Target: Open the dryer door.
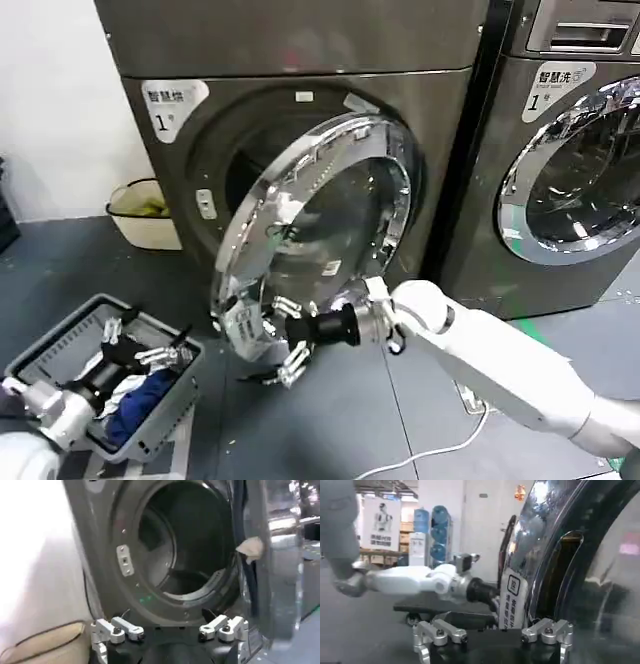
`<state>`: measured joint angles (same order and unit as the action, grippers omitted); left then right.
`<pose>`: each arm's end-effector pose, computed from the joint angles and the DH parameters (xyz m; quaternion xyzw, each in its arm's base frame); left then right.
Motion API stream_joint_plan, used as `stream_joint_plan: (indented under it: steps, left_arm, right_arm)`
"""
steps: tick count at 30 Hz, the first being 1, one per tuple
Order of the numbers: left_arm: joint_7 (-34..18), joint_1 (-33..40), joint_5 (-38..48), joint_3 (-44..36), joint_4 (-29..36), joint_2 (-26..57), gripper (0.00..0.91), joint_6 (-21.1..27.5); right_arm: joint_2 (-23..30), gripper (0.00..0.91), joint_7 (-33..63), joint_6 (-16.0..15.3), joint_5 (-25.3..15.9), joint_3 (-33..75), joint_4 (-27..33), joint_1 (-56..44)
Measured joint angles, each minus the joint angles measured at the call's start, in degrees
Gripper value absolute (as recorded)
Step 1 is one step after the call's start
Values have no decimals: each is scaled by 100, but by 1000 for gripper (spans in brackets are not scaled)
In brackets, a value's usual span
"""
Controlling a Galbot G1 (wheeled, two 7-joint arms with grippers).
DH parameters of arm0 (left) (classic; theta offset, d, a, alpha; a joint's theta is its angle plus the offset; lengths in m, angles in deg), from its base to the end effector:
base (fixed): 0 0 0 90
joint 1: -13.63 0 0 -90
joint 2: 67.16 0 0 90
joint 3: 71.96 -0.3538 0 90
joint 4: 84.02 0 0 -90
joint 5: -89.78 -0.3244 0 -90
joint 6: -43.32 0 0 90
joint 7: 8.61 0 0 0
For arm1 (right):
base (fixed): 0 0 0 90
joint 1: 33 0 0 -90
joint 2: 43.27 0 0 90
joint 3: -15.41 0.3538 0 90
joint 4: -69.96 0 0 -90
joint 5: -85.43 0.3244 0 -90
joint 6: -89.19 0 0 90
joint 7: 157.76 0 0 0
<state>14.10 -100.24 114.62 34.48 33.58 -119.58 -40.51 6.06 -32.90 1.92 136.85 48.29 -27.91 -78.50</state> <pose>0.2070 0.1886 -0.2137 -0.2196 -0.9656 -0.1391 0.0096 0.4122 0.0031 -0.1705 -0.7709 0.6323 -0.0566 0.0516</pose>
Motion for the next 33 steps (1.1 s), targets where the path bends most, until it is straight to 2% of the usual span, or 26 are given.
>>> stream_joint_plan:
  steps: [6, 17, 33]
  left_arm:
    - [101, 310, 6, -376, -272, 348, 907, -212]
    - [185, 1140, 63, -1147, -715, 781, 907, -235]
    - [458, 2482, 4, -2621, -1250, 636, 907, -376]
  right_arm:
    - [-215, 907, -184, 83, 5, 177, -175, -178]
    - [-668, 907, -522, 155, 68, 676, -481, -545]
    - [-1374, 907, -366, 254, 60, 2077, -822, -1604]
